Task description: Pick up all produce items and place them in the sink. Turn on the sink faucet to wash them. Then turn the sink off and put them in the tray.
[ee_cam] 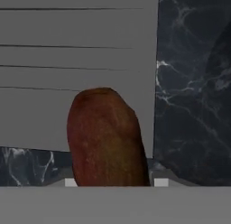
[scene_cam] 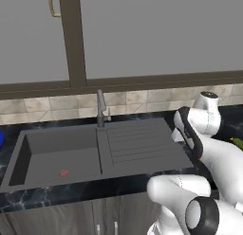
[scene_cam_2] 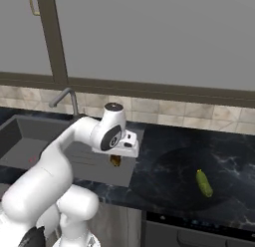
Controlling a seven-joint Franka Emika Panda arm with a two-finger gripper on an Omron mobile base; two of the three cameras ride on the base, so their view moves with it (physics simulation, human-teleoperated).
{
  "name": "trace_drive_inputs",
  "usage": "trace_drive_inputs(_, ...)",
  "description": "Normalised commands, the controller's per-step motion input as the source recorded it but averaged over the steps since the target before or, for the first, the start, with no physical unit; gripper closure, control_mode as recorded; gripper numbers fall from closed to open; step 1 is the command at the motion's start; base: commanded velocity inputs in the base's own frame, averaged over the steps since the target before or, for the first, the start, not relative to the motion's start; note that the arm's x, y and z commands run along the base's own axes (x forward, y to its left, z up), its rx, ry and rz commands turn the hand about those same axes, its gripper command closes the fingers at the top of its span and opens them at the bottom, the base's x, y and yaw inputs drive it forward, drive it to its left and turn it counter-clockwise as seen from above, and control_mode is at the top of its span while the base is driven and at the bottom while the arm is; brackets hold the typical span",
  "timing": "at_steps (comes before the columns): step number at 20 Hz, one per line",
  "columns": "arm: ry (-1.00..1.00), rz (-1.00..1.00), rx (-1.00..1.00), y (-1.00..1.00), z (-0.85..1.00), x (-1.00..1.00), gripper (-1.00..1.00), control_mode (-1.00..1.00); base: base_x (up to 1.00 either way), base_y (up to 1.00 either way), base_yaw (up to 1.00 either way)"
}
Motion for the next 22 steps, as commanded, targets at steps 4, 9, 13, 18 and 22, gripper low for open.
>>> trace_drive_inputs(4, 0.0, 0.0, -0.01, 1.0, 0.56, 0.0, 1.0, -1.0, 0.0, 0.0, 0.0)
trace_drive_inputs(9, 0.0, 0.0, -0.06, 1.0, 0.49, 0.0, 1.0, -1.0, 0.0, 0.0, 0.0)
trace_drive_inputs(13, 0.0, 0.0, -0.1, 1.0, 0.29, -0.02, 1.0, -1.0, 0.0, 0.0, 0.0)
trace_drive_inputs(18, 0.05, 0.0, -0.09, 1.0, 0.05, -0.03, 1.0, -1.0, 0.0, 0.0, 0.0)
trace_drive_inputs(22, 0.09, 0.0, -0.03, 1.0, 0.0, 0.0, 1.0, -1.0, 0.0, 0.0, 0.0)
